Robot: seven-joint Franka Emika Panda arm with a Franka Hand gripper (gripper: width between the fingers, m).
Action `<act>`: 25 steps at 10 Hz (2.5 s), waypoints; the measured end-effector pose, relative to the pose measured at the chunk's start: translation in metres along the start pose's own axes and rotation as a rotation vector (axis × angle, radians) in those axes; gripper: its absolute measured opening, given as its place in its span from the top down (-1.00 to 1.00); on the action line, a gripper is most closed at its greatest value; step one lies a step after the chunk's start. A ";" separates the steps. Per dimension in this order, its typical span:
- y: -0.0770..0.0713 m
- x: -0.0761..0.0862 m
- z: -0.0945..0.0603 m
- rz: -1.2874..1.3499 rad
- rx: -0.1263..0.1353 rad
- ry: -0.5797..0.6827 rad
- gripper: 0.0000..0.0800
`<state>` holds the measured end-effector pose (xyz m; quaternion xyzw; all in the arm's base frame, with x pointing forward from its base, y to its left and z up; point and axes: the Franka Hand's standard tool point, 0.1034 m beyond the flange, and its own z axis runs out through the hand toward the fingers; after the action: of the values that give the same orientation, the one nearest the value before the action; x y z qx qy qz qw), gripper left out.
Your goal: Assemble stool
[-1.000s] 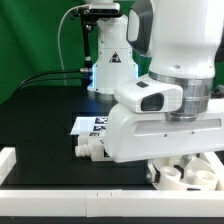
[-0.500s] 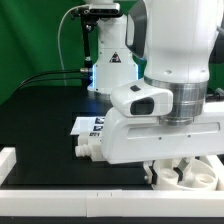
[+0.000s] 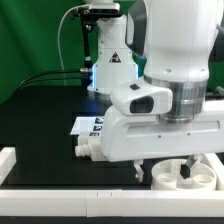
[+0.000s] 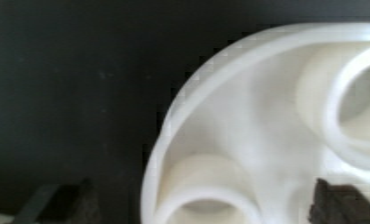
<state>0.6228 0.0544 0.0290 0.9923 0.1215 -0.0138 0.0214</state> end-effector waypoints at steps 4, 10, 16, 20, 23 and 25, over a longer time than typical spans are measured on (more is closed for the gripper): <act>0.010 -0.008 -0.028 -0.002 -0.005 -0.002 -0.62; 0.018 -0.041 -0.026 -0.370 -0.002 -0.038 -0.62; 0.017 -0.042 -0.025 -0.362 0.001 -0.036 -0.62; -0.009 -0.070 -0.050 -0.268 0.016 -0.041 -0.62; -0.011 -0.071 -0.048 -0.229 0.017 -0.043 -0.62; -0.034 -0.093 -0.050 -0.122 0.024 -0.058 -0.62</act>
Offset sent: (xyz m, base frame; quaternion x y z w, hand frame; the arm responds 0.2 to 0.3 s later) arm 0.0000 0.0000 0.0000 0.0000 0.0000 0.0000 1.0000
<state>0.5249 0.0676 0.0808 0.9823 0.1811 -0.0455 0.0121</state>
